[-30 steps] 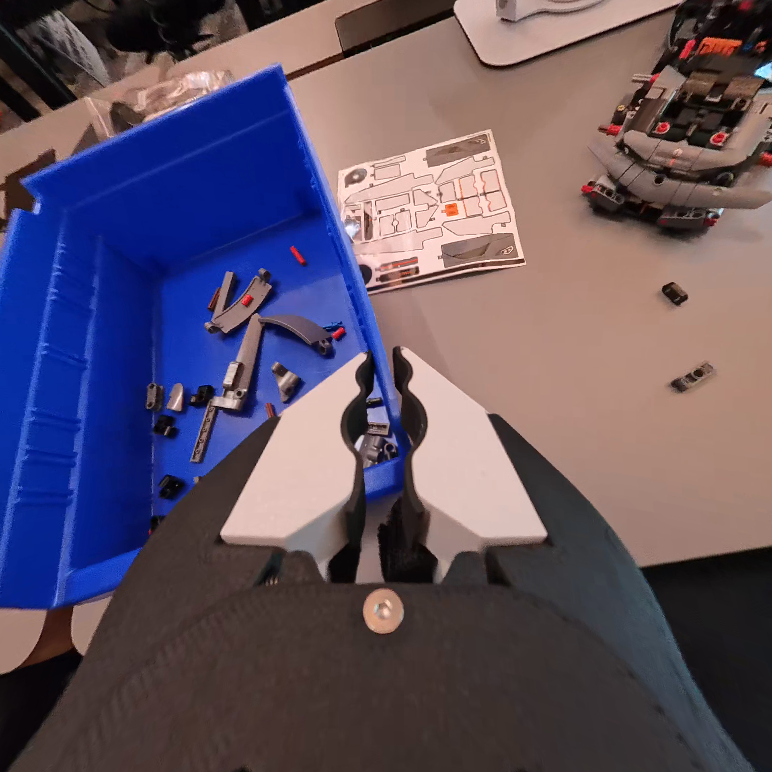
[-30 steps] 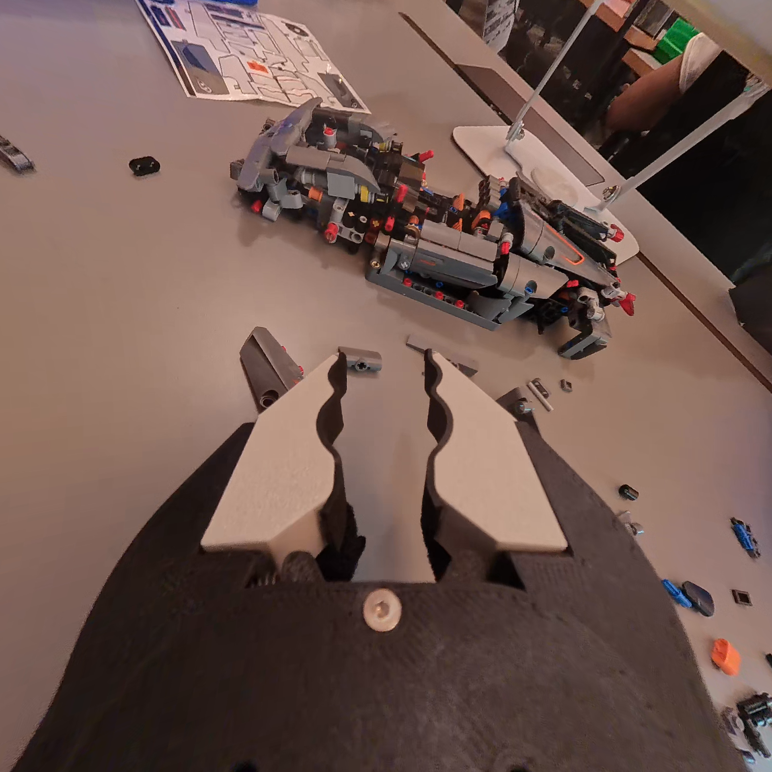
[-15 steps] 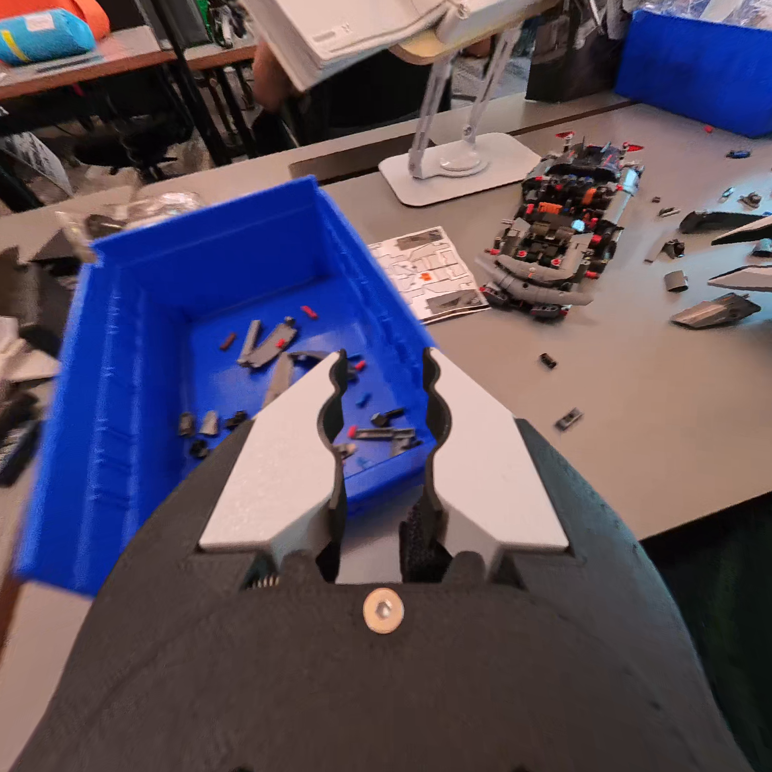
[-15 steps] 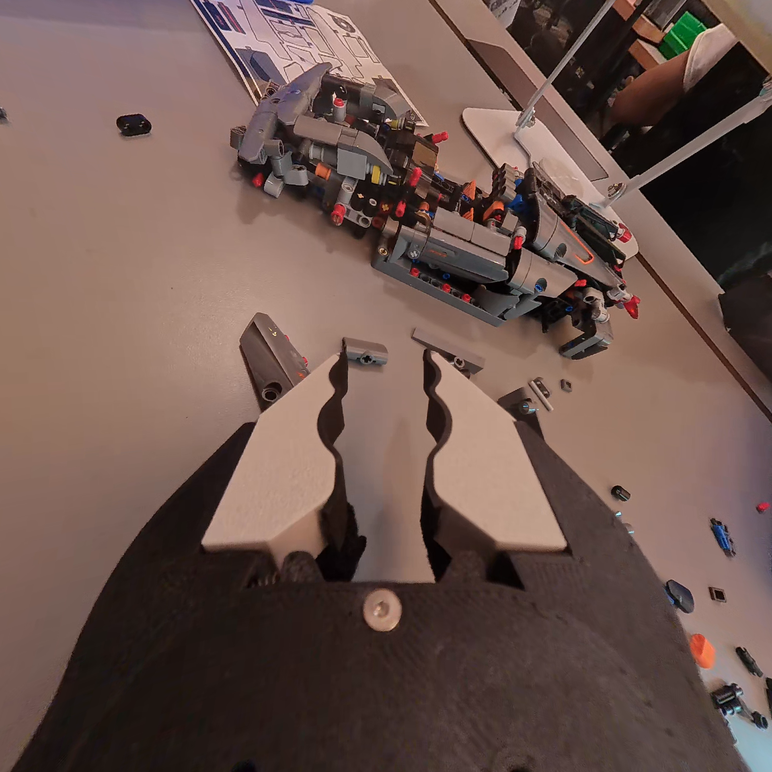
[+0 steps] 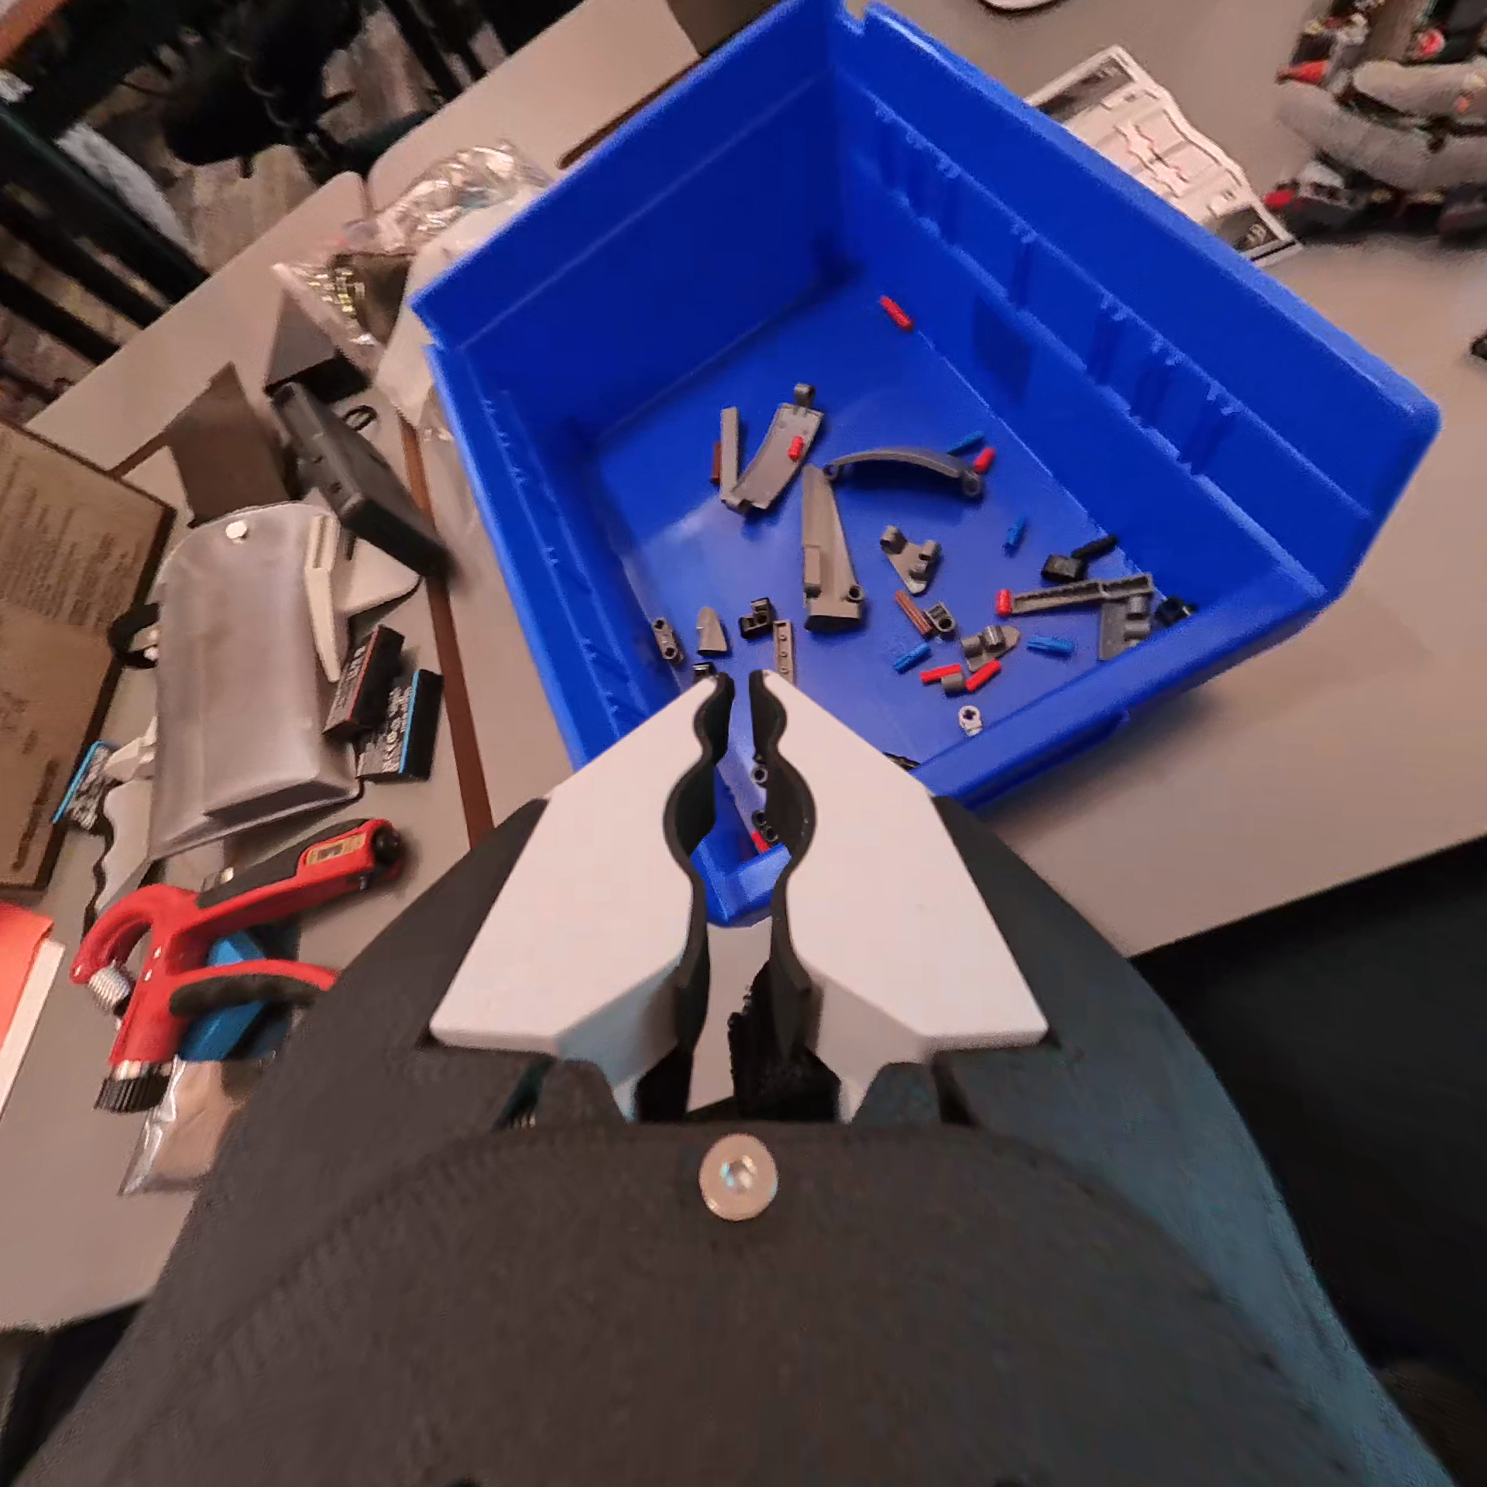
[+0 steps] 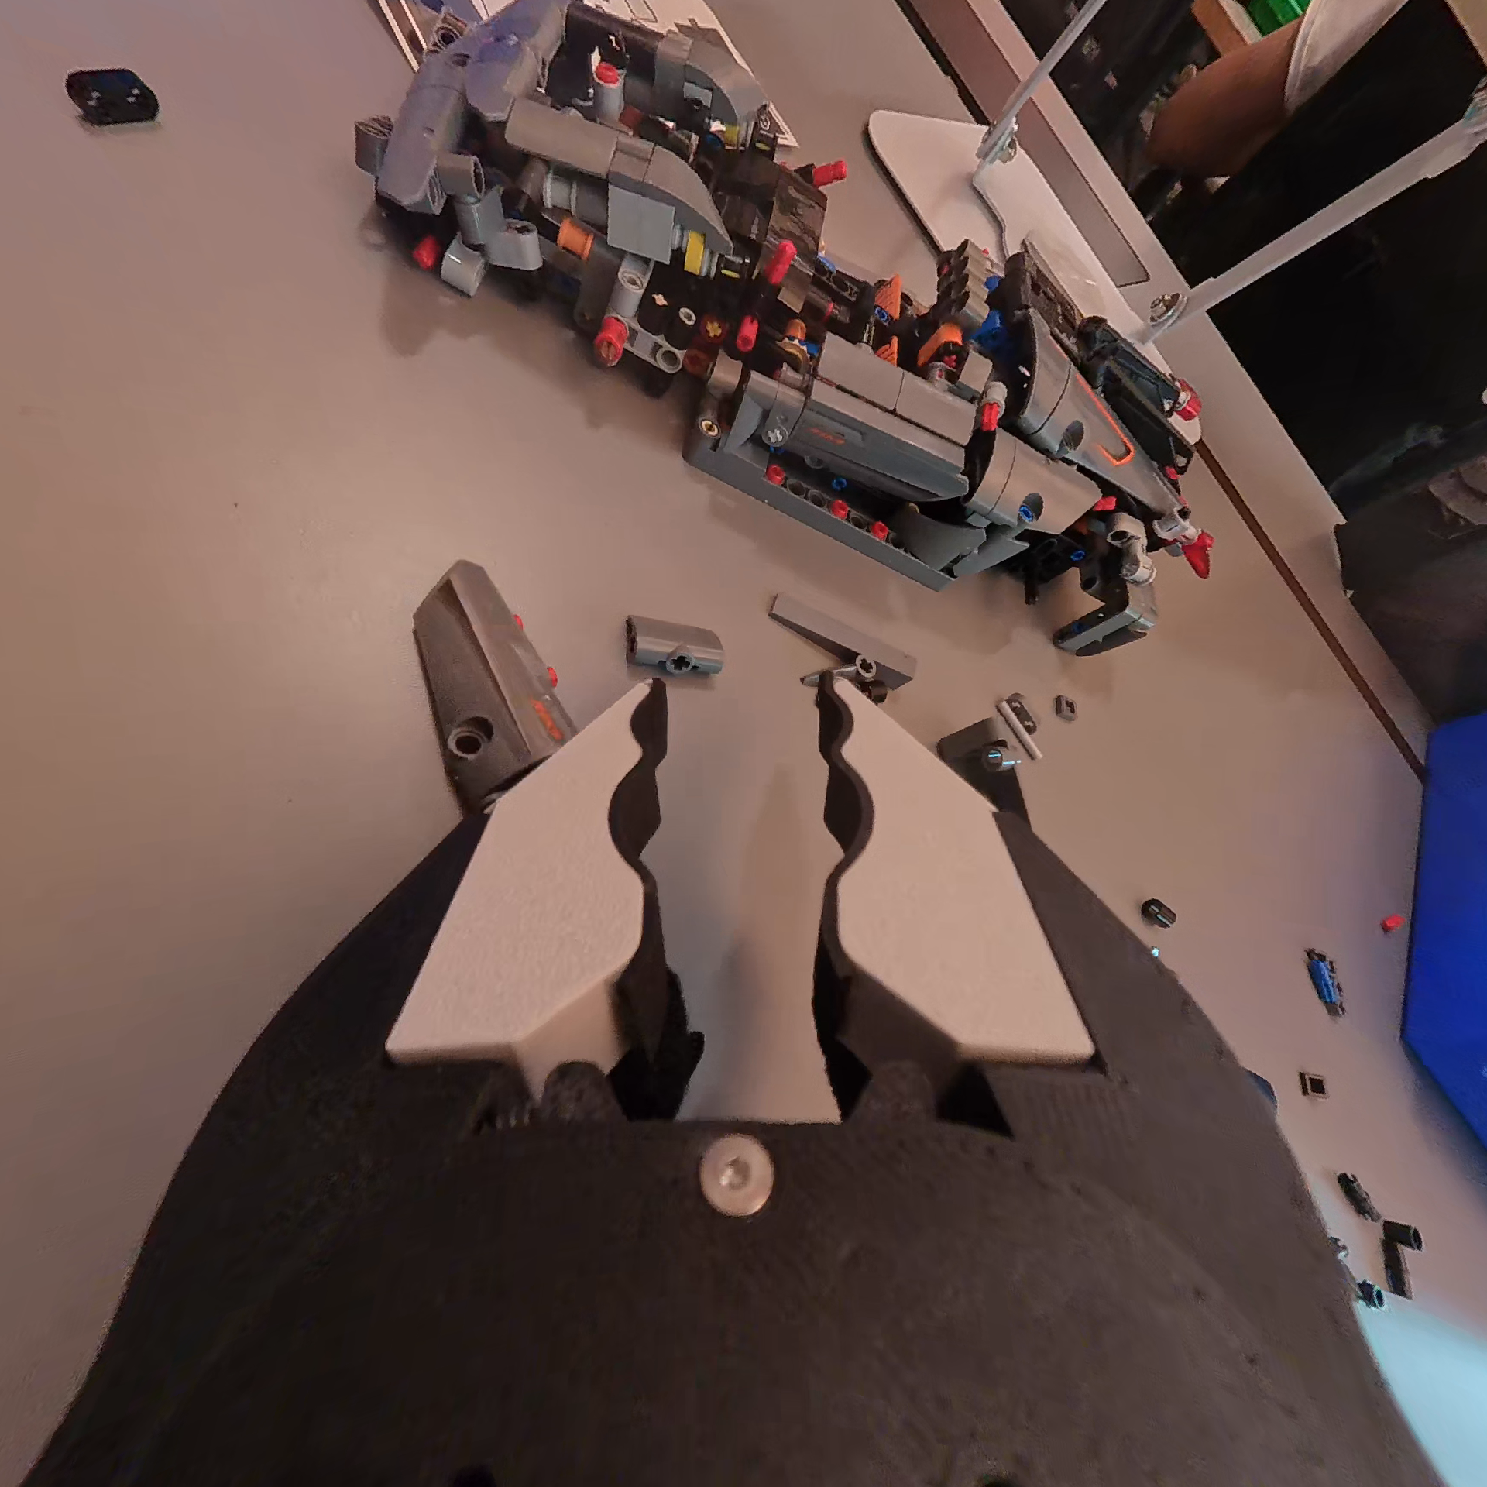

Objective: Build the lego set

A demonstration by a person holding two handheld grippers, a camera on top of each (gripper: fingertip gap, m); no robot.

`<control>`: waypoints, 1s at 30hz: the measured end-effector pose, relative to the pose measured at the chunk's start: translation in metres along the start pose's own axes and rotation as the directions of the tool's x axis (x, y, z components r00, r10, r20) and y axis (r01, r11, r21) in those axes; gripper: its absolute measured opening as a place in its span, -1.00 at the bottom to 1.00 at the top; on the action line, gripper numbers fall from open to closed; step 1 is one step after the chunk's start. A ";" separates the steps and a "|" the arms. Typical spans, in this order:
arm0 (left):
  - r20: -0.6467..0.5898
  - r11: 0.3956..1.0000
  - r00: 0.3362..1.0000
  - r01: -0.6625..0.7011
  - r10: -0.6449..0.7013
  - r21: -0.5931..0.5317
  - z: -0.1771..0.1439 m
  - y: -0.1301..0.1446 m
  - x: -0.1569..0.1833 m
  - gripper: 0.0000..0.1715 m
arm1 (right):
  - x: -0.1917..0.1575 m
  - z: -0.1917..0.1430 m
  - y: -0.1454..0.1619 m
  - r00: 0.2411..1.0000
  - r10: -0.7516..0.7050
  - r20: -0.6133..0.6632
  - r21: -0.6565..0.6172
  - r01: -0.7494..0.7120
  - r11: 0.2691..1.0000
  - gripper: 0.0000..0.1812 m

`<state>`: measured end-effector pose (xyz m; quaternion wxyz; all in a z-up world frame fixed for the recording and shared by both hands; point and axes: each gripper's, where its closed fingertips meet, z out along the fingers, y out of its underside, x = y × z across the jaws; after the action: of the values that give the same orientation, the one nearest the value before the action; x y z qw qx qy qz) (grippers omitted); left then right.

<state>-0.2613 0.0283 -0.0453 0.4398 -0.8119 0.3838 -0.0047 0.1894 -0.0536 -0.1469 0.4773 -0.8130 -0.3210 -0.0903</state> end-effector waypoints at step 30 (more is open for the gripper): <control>-0.475 0.906 0.865 -0.321 0.161 -0.276 0.072 0.029 0.074 -0.82 | 0.003 0.001 0.002 1.000 0.015 -0.010 -0.014 -0.015 1.000 -0.62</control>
<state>-0.2020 0.0238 -0.1351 0.1884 -0.7985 0.5680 -0.0651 0.1926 -0.0519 -0.1480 0.4739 -0.8182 -0.3119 -0.0928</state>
